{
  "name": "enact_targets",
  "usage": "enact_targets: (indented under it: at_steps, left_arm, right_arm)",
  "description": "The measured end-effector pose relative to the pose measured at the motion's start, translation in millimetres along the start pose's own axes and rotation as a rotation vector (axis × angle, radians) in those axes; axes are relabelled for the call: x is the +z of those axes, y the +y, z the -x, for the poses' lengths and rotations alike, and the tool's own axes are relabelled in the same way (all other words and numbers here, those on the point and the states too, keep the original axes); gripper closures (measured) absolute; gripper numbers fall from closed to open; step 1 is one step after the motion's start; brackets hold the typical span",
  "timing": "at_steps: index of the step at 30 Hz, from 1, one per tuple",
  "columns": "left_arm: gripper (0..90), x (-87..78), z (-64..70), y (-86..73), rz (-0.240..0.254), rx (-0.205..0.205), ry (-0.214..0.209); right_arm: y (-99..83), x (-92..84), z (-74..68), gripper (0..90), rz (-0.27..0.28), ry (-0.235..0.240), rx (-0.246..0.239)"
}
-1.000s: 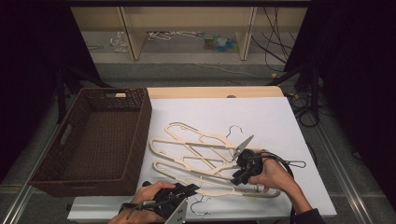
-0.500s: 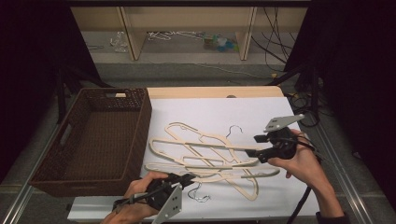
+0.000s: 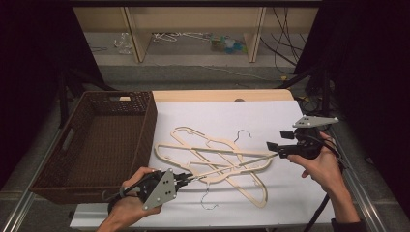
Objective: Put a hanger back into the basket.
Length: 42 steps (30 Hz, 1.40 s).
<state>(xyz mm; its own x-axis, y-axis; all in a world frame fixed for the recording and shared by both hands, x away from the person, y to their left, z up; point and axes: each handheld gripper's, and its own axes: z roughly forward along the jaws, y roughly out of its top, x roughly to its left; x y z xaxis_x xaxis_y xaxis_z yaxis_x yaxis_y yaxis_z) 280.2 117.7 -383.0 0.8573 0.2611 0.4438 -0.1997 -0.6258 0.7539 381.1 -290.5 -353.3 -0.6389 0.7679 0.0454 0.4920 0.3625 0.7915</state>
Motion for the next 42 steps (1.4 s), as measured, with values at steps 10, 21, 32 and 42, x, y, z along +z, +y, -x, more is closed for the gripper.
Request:
enact_targets:
  at_steps: [10, 21, 32, 42]
  left_arm:
    - [86.0, -26.1, -17.9, 8.3, 0.045, -0.166, 0.027]
    - [86.1, -60.2, -55.2, 1.3, 0.143, -0.556, 0.042]
    - [86.1, -118.5, -106.1, 3.3, 0.211, -0.714, 0.074]
    - [86.1, -167.0, -152.3, -30.6, 0.168, -0.790, 0.229]
  right_arm:
    - [-21.0, -7.8, 20.1, 29.0, 0.012, -0.066, 0.093]
    - [-39.9, 9.4, 6.5, 29.0, -0.103, -0.020, 0.048]
    - [-48.3, 18.6, -7.1, 29.0, -0.121, 0.003, 0.013]
    - [-55.0, 33.2, -20.9, 26.0, -0.132, 0.027, -0.045]
